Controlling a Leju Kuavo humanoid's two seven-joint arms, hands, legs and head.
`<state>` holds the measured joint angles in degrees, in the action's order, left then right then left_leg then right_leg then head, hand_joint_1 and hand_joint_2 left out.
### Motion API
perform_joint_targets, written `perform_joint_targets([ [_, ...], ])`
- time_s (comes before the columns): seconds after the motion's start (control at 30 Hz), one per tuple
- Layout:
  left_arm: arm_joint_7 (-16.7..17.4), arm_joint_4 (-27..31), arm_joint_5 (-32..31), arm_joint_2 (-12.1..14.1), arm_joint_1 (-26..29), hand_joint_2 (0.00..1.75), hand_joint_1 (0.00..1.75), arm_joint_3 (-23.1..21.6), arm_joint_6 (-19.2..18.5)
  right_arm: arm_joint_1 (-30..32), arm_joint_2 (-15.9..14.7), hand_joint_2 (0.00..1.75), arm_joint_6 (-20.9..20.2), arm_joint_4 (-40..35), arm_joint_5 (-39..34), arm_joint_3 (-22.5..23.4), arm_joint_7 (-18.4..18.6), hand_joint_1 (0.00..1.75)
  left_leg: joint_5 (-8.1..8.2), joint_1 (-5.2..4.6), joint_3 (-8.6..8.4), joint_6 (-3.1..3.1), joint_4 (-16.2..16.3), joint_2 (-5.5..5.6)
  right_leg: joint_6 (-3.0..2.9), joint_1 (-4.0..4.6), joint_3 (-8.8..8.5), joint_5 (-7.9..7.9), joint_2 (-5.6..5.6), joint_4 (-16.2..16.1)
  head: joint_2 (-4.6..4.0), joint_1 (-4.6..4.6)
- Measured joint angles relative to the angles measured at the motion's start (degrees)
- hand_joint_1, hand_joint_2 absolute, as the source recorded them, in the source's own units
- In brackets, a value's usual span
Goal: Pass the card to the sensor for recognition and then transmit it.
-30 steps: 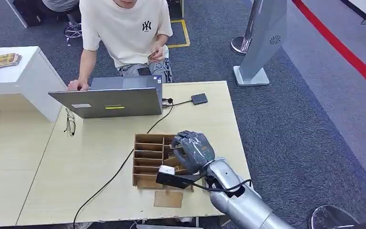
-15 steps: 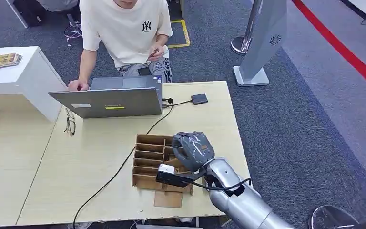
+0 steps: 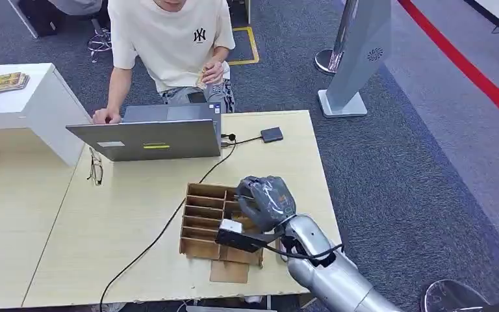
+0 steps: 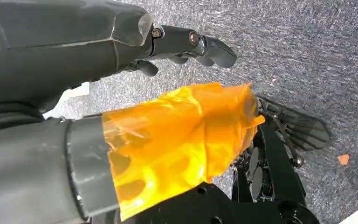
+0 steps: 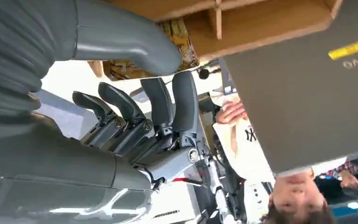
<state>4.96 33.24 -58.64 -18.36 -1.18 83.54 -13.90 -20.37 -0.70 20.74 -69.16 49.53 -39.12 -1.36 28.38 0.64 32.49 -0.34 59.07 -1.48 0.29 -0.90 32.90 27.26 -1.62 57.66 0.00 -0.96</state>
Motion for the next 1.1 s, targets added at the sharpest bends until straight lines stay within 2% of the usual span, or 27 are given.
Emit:
perform_joint_targets([
  [0.2,0.0,0.0,-0.5,-0.2,0.0,0.00,0.00,0.4,-0.5,0.4,0.0,1.75,0.2,-3.2,-2.4,2.1,-1.0,1.75,0.00,0.00,0.00,0.00,0.0,0.00,0.00,0.00,0.00,0.00,0.00,0.0,0.00,0.02],
  [0.33,-0.4,0.0,-0.7,-0.4,0.0,0.00,0.00,0.6,-0.5,1.1,0.0,1.75,0.1,-4.9,-6.3,3.6,-3.1,1.75,0.00,0.00,0.00,0.00,0.0,0.00,0.00,0.00,0.00,0.00,0.00,0.0,0.00,0.02],
  [0.7,-1.4,0.0,-1.4,-0.4,0.0,0.00,0.00,1.1,-0.6,1.3,-0.2,1.75,-3.1,-10.1,-16.0,8.2,-7.8,1.75,0.00,0.00,-0.01,0.00,0.0,0.00,0.00,0.00,0.00,0.00,0.00,0.0,0.00,0.02],
  [1.0,-2.0,0.0,-1.9,-0.4,-0.1,0.00,0.00,1.3,-0.6,1.3,-0.4,1.75,-5.1,-12.2,-19.1,10.4,-9.1,1.75,0.00,0.00,-0.01,0.00,0.0,-0.01,0.00,0.00,0.00,0.00,0.01,0.0,0.00,0.02],
  [1.07,-2.0,0.0,-2.0,-0.4,-0.1,0.00,0.00,1.5,-0.7,1.3,-0.4,1.75,-5.6,-12.3,-19.6,10.5,-9.2,1.64,0.00,0.00,-0.01,0.00,0.0,-0.01,0.00,0.00,0.00,0.00,0.01,0.0,0.00,0.00],
  [1.1,-2.1,0.0,-2.0,-0.4,-0.1,0.00,0.00,1.6,-0.7,1.3,-0.5,1.75,-6.2,-12.3,-20.1,10.5,-9.5,1.64,0.00,0.00,-0.01,0.00,0.0,-0.01,0.00,0.00,0.00,0.00,0.01,0.0,0.00,0.02],
])
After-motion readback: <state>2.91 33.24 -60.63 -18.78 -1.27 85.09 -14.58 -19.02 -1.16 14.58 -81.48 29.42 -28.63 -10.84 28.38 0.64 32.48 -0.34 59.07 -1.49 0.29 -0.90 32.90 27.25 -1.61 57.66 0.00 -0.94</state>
